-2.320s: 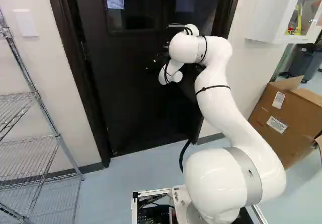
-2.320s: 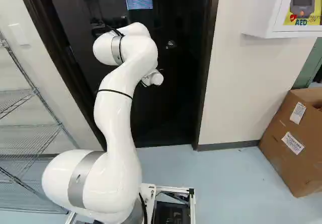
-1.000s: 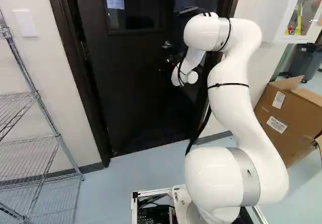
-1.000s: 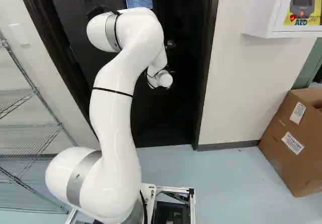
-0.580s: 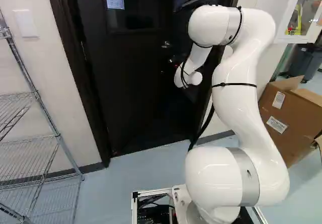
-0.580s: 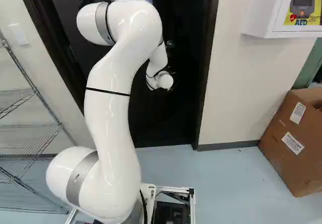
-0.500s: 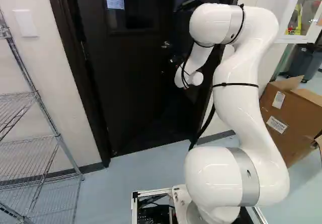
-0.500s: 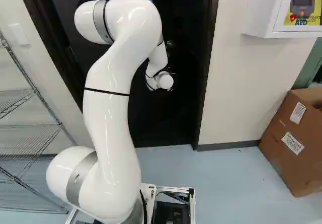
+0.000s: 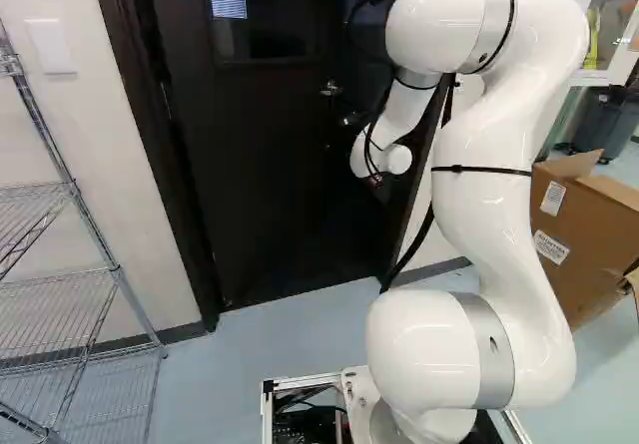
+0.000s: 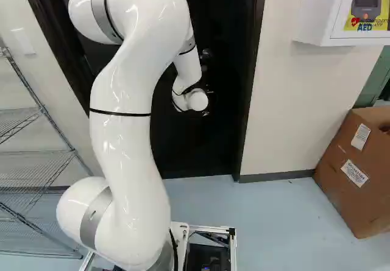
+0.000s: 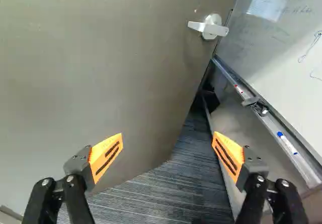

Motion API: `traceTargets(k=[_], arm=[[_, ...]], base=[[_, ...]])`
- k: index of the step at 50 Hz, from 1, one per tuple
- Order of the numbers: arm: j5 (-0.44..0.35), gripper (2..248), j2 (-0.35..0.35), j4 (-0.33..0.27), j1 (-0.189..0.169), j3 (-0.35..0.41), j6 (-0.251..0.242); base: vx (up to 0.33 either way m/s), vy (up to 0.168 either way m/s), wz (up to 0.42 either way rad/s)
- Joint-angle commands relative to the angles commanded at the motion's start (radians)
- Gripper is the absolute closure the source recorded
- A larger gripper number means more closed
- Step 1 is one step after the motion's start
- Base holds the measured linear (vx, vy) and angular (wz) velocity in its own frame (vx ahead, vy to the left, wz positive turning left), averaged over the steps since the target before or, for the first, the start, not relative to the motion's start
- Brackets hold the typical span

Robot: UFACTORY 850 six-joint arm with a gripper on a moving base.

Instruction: Open the door and move inside

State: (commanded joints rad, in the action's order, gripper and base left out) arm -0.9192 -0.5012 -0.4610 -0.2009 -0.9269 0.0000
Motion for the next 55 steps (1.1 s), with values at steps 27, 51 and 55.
traceTargets(k=[27, 51, 55], arm=[[0.034, 3, 0.120, 0.092, -0.012, 0.155, 0.000], [0.053, 3, 0.230, 0.178, -0.011, 0.290, 0.000], [0.057, 3, 0.249, 0.192, -0.010, 0.313, 0.000]], base=[[0.000, 0.000, 0.000], [0.000, 0.000, 0.000], [0.000, 0.000, 0.000]])
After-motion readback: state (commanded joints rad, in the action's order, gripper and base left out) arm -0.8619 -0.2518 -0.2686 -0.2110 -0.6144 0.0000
